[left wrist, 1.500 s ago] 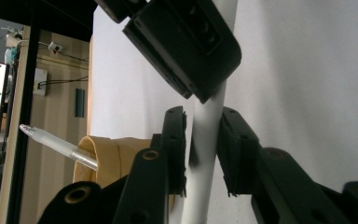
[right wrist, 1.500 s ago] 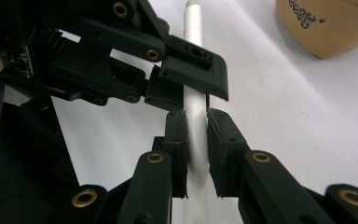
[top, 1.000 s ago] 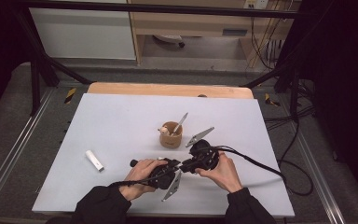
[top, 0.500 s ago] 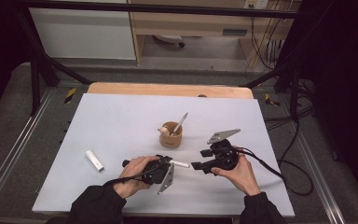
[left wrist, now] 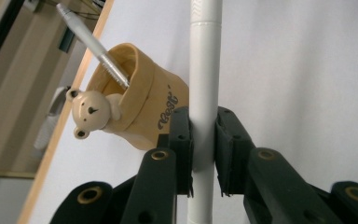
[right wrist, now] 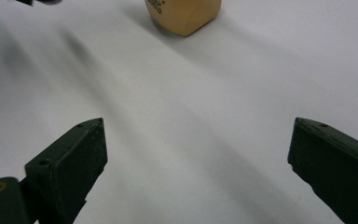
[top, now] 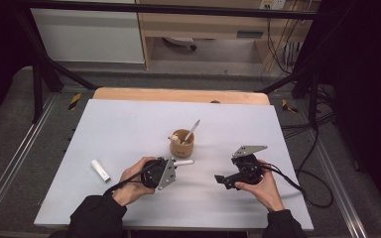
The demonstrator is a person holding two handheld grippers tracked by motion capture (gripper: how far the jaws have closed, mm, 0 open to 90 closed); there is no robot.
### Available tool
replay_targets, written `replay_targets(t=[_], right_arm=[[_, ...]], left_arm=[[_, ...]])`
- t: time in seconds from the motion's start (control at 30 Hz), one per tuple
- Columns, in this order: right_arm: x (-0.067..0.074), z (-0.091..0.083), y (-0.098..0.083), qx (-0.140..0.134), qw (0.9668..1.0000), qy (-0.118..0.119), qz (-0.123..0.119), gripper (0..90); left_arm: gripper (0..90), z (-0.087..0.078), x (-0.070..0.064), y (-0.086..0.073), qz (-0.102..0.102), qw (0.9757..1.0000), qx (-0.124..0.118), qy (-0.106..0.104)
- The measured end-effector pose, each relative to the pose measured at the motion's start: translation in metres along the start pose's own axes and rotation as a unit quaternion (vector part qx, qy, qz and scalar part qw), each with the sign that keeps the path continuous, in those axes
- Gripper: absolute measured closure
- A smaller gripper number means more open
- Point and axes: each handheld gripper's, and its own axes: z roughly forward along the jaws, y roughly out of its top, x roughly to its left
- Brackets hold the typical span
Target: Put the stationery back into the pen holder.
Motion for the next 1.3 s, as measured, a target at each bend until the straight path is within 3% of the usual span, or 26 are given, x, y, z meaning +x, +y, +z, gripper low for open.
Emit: replay_targets(t=[0.03,0.17,0.3,0.37,0.5,0.7,0.9,1.0,1.13,1.2,1.3], right_arm=[[-0.001,0.0,-0.001,0.0,1.0,-0.003,0.0,3.6],[-0.007,-0.001,-0.009,-0.011,0.9998,-0.016,0.011,2.0],[-0.012,-0.003,-0.017,-0.017,0.9995,-0.019,0.021,0.9],[-0.015,-0.004,-0.021,-0.021,0.9991,-0.024,0.028,0.7],[-0.017,-0.005,-0.027,-0.021,0.9987,-0.039,0.026,0.7],[-0.018,-0.006,-0.033,-0.026,0.9988,-0.037,0.021,0.7],[-0.022,-0.01,-0.038,-0.034,0.9988,-0.029,0.021,0.7],[-0.024,-0.011,-0.04,-0.036,0.9988,-0.025,0.023,0.8],[-0.025,-0.011,-0.042,-0.028,0.999,-0.026,0.021,0.8],[-0.026,-0.01,-0.043,-0.027,0.9991,-0.027,0.021,0.8],[-0.026,-0.01,-0.043,-0.024,0.9992,-0.026,0.02,0.8]], left_arm=[[77.9,-0.001,0.002,0.0,-0.018,0.9998,-0.005,-0.003],[77.9,-0.006,0.01,0.002,-0.059,0.998,-0.015,-0.012],[77.9,-0.01,0.018,0.005,-0.103,0.994,-0.029,-0.019],[77.9,-0.012,0.022,0.008,-0.128,0.9907,-0.039,-0.021],[77.9,-0.016,0.032,0.013,-0.16,0.9856,-0.052,-0.014],[77.9,-0.018,0.048,0.022,-0.215,0.9739,-0.073,0.0],[77.9,-0.014,0.06,0.028,-0.249,0.9649,-0.083,0.005],[77.9,-0.01,0.066,0.032,-0.277,0.9565,-0.092,0.006],[77.9,-0.005,0.074,0.039,-0.29,0.9521,-0.097,0.014],[77.9,-0.002,0.078,0.043,-0.301,0.948,-0.101,0.017],[77.9,0.003,0.083,0.048,-0.309,0.9452,-0.102,0.019]])
